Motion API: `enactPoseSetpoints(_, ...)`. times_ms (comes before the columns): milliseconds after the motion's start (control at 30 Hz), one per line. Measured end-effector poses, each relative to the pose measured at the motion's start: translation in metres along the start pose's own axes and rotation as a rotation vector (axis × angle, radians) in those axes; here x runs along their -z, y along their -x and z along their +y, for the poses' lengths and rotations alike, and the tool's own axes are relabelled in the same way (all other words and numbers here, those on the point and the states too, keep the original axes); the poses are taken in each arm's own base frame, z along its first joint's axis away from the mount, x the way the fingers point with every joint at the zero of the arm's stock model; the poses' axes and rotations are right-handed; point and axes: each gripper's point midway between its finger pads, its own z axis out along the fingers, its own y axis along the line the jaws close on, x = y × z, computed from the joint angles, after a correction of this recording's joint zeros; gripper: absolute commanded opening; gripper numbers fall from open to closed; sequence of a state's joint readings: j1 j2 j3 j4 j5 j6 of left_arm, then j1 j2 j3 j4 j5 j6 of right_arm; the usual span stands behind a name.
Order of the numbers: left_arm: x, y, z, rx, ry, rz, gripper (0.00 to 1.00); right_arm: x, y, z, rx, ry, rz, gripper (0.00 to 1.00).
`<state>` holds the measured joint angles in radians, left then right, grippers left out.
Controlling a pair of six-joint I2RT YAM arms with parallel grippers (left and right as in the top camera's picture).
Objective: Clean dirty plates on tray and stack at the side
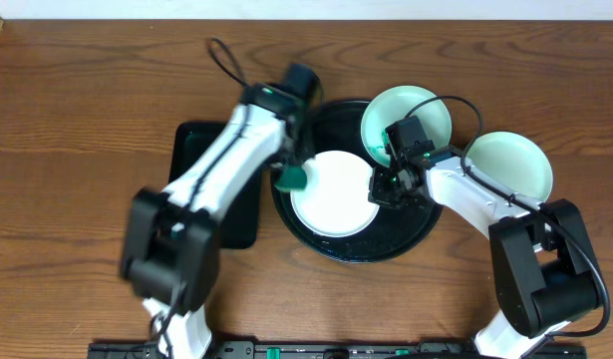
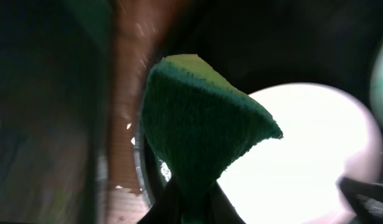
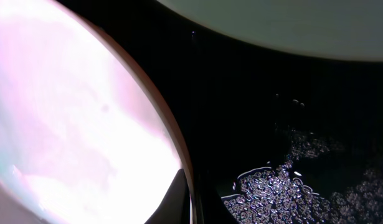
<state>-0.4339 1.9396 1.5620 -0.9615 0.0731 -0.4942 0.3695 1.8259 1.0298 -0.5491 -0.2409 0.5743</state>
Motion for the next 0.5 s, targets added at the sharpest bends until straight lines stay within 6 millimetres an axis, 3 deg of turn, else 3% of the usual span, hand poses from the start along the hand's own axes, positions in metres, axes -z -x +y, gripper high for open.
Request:
enactPoseSetpoints(33, 0.029, 0.012, 0.002, 0.013, -0.036, -0.065, 0.07, 0.001, 0.0, 0.0, 0.009, -0.001, 0.002, 0.01)
enactPoseSetpoints(167, 0.1, 0.028, 0.01, 0.033, -0.122, -0.232, 0.07, 0.004, -0.003, 0.0, 0.059, -0.051, 0.008, 0.01)
enactPoseSetpoints(267, 0.134, 0.032, 0.018, 0.052, -0.156, -0.309, 0.07, 0.009, -0.009, -0.002, 0.117, -0.139, 0.008, 0.01)
enactPoseSetpoints(367, 0.139, 0.032, 0.024, 0.065, -0.156, -0.317, 0.07, 0.023, -0.014, -0.002, 0.175, -0.222, -0.017, 0.01)
enactPoseSetpoints(500, 0.13, 0.032, 0.025, 0.068, -0.143, -0.294, 0.07, 0.065, -0.01, 0.006, 0.279, -0.333, -0.16, 0.01)
